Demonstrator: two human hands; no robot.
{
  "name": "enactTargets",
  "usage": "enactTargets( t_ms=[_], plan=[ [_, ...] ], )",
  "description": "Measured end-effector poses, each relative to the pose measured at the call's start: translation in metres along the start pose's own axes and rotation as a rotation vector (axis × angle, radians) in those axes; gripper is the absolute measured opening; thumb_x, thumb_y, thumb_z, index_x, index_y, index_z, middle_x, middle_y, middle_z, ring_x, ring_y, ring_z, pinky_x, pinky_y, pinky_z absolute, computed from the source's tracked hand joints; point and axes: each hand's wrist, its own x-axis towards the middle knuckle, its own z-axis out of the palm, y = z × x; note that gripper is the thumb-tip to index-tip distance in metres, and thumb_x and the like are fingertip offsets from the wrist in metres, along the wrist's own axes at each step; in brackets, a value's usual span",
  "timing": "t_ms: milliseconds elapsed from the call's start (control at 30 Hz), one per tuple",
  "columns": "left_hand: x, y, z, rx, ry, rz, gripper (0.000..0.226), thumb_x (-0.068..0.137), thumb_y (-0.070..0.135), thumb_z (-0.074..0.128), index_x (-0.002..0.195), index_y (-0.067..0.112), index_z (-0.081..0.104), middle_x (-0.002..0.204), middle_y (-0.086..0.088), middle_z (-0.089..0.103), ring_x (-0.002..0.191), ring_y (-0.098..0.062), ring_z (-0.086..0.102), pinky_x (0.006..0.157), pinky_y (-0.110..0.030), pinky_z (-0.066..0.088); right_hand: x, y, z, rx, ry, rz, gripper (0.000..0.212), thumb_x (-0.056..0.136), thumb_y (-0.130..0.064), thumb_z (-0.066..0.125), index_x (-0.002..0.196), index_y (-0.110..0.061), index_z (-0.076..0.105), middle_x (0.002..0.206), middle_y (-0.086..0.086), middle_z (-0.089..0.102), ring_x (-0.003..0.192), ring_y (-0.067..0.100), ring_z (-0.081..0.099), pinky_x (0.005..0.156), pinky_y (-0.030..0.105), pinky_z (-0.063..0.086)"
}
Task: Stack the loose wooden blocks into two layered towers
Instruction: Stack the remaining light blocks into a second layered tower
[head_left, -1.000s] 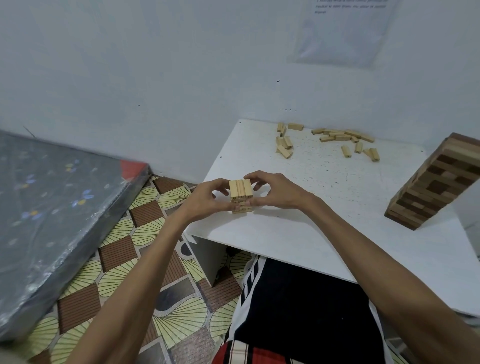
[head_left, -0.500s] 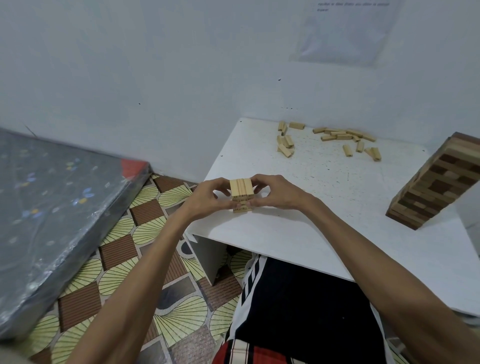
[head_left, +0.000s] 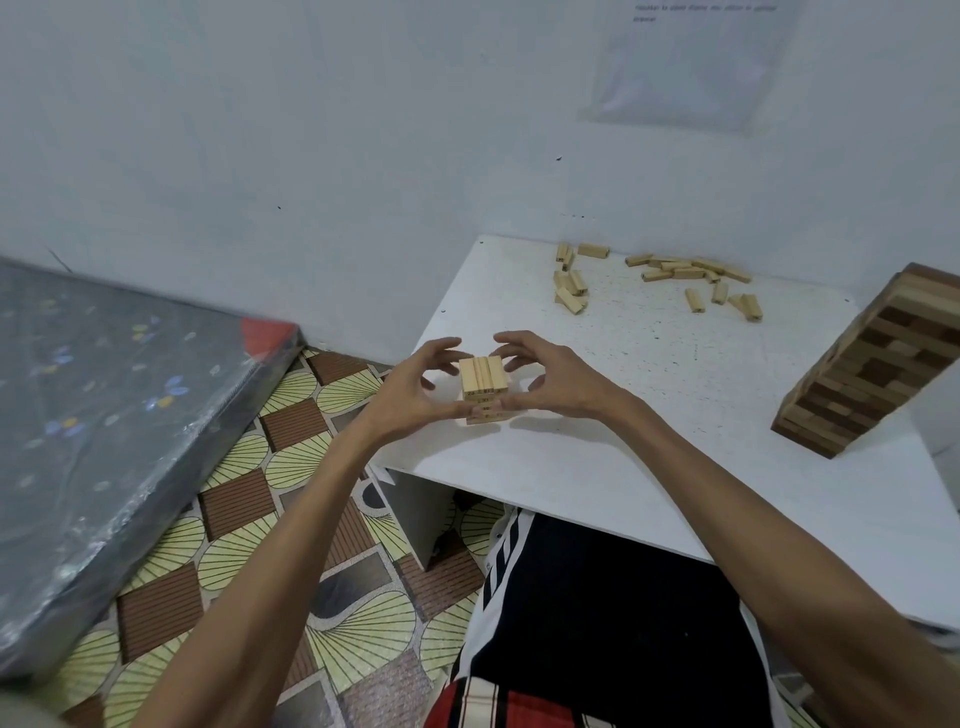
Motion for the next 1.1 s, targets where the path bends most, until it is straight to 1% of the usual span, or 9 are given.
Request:
enactTargets(
  t_ms=[100,167,333,600,800,867,933,1033,1100],
  plan=[
    [0.001,0.005,0.001,-0.019,0.041,0.047,0.087,0.073,0.038,0.091,0.146,0.025,0.046,0.131,0.019,0.066,0.122,-0.007,0.06,0.094,-0.033,0.05,-0.002,-0.006,0.001,0.05,0.054,-0.028,0.084,0.078,-0.036,0.089,0.148,-0.03,0.045,0.133,-0.018,0.063,0.121,0.001,0.059,0.085,0.026,0.057],
    [0.002,0.007,0.001,-0.017,0.054,0.059,0.085,0.074,0.032,0.091,0.146,0.024,0.046,0.129,0.017,0.068,0.122,-0.008,0.061,0.095,-0.034,0.05,-0.003,-0.009,0.001,0.066,0.08,-0.041,0.08,0.079,-0.031,0.089,0.146,-0.029,0.047,0.129,-0.017,0.066,0.119,0.001,0.06,0.085,0.028,0.058],
    [0.002,0.008,0.003,-0.016,0.08,0.052,0.083,0.076,0.033,0.091,0.145,0.023,0.047,0.123,0.016,0.071,0.118,-0.005,0.063,0.096,-0.036,0.05,-0.003,-0.011,0.002,0.083,0.1,-0.029,0.076,0.078,-0.027,0.09,0.143,-0.027,0.051,0.123,-0.014,0.07,0.116,0.002,0.063,0.088,0.034,0.059],
    [0.002,0.009,0.005,-0.036,0.082,0.051,0.082,0.077,0.027,0.09,0.146,0.022,0.046,0.121,0.014,0.073,0.114,-0.005,0.066,0.096,-0.032,0.053,-0.004,-0.011,0.004,0.104,0.116,-0.021,0.076,0.075,-0.025,0.092,0.141,-0.025,0.053,0.121,-0.012,0.071,0.116,0.002,0.064,0.09,0.035,0.06],
    [0.001,0.01,0.006,-0.062,0.083,0.044,0.081,0.078,0.025,0.089,0.146,0.021,0.046,0.122,0.01,0.072,0.114,-0.009,0.067,0.095,-0.037,0.056,-0.006,-0.012,0.008,0.144,0.13,-0.005,0.077,0.075,-0.025,0.092,0.142,-0.027,0.053,0.122,-0.01,0.071,0.118,0.003,0.064,0.096,0.037,0.059],
    [0.0,0.01,0.006,-0.076,0.081,0.037,0.082,0.078,0.026,0.09,0.146,0.022,0.045,0.123,0.01,0.072,0.115,-0.009,0.067,0.097,-0.04,0.056,-0.007,-0.011,0.01,0.163,0.121,0.016,0.081,0.075,-0.026,0.092,0.144,-0.027,0.05,0.126,-0.009,0.07,0.12,0.003,0.063,0.099,0.039,0.057],
    [-0.002,0.009,0.006,-0.089,0.071,0.026,0.086,0.076,0.029,0.091,0.148,0.023,0.044,0.127,0.01,0.071,0.119,-0.008,0.065,0.101,-0.04,0.053,-0.011,-0.012,0.012,0.175,0.113,0.033,0.089,0.075,-0.03,0.093,0.149,-0.027,0.044,0.137,-0.007,0.065,0.128,0.003,0.058,0.106,0.039,0.053],
    [-0.006,0.007,0.007,-0.124,0.065,0.005,0.093,0.073,0.035,0.092,0.15,0.024,0.041,0.134,0.012,0.067,0.127,-0.006,0.06,0.11,-0.04,0.048,-0.017,-0.01,0.018,0.188,0.111,0.048,0.105,0.075,-0.042,0.091,0.158,-0.03,0.029,0.157,-0.009,0.047,0.145,0.006,0.041,0.119,0.033,0.037],
    [-0.009,0.008,0.009,-0.157,0.076,-0.009,0.095,0.074,0.047,0.09,0.151,0.026,0.039,0.141,0.014,0.062,0.132,-0.003,0.055,0.115,-0.04,0.043,-0.023,-0.011,0.027,0.204,0.111,0.073,0.111,0.076,-0.055,0.086,0.162,-0.033,0.019,0.162,-0.015,0.037,0.15,0.004,0.032,0.122,0.032,0.029]
  ],
)
